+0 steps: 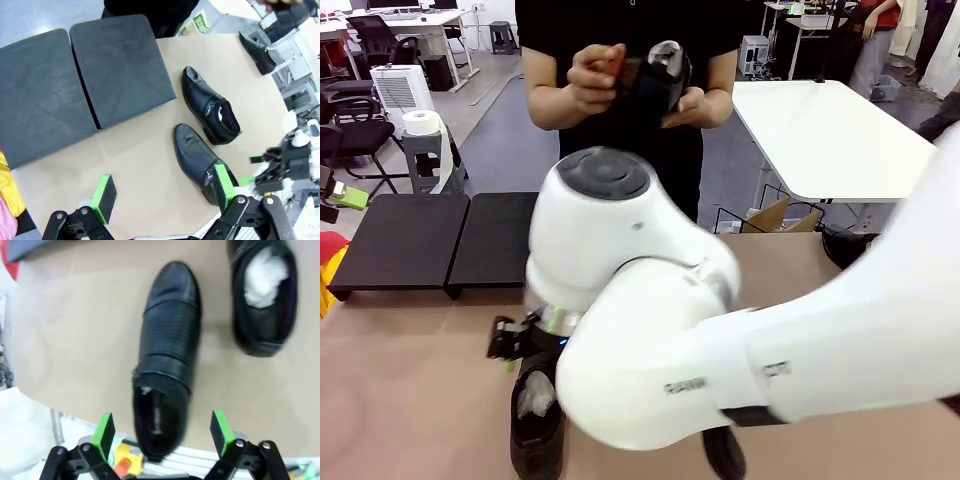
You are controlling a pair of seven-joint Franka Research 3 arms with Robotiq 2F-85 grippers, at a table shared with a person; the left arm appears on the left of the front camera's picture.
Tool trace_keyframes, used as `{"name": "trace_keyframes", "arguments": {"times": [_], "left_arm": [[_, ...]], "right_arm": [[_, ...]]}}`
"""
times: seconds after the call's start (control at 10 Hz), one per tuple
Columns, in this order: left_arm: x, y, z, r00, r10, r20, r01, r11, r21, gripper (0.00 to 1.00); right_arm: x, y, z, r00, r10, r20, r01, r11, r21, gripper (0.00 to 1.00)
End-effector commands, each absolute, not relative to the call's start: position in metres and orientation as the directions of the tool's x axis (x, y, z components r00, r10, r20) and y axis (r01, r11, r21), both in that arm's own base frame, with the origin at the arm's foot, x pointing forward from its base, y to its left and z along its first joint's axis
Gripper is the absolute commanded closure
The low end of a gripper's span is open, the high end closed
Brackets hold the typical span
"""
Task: Organize the shoes by placing them on the stand.
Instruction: Place the Shoe from the middle of the table onto the Shoes Stand.
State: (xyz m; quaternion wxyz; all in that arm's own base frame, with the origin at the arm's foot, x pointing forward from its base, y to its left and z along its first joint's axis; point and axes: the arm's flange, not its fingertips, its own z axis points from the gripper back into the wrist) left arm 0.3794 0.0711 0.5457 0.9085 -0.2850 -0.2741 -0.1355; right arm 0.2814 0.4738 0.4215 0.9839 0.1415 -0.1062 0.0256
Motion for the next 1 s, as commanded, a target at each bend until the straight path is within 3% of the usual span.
{"name": "trace_keyframes", "arguments": {"times": [0.0, 0.1, 0.2, 0.3, 0.4, 0.6, 0.7, 0.9], "left_arm": [[0.38, 0.073, 0.546, 0.804, -0.096, 0.587, 0.419, 0.792, -0.444, 0.0], [0.38, 0.073, 0.546, 0.804, -0.096, 0.587, 0.419, 0.792, -0.444, 0.0], [0.38, 0.073, 0.546, 0.804, -0.096, 0.587, 0.419, 0.792, -0.444, 0.0], [0.38, 0.073, 0.546, 0.804, -0.096, 0.587, 0.419, 0.792, -0.444, 0.0], [0.38, 0.073, 0.546, 0.804, -0.096, 0.587, 0.419, 0.792, -0.444, 0.0], [0.38, 0.073, 0.546, 0.804, -0.096, 0.587, 0.419, 0.792, -0.444, 0.0], [0.38, 0.073, 0.546, 0.804, -0.096, 0.587, 0.419, 0.792, -0.444, 0.0], [0.38, 0.073, 0.546, 0.804, -0.096, 0.587, 0.419, 0.792, -0.444, 0.0]], "right_arm": [[0.292, 0.392, 0.452, 0.972, 0.004, 0.234, -0.061, 0.97, 0.233, 0.0], [0.303, 0.361, 0.456, 0.976, 0.009, 0.217, -0.059, 0.973, 0.223, 0.0], [0.315, 0.338, 0.458, 0.955, -0.199, 0.22, 0.158, 0.969, 0.19, 0.0], [0.296, 0.406, 0.448, 0.974, -0.003, 0.227, -0.053, 0.969, 0.24, 0.0], [0.296, 0.406, 0.448, 0.974, -0.003, 0.227, -0.053, 0.969, 0.24, 0.0], [0.326, 0.336, 0.452, 0.97, -0.13, 0.206, 0.089, 0.976, 0.2, 0.0], [0.34, 0.291, 0.457, 0.946, -0.189, 0.263, 0.161, 0.979, 0.122, 0.0], [0.345, 0.212, 0.475, 0.955, -0.107, 0.275, 0.084, 0.992, 0.095, 0.0]]}}
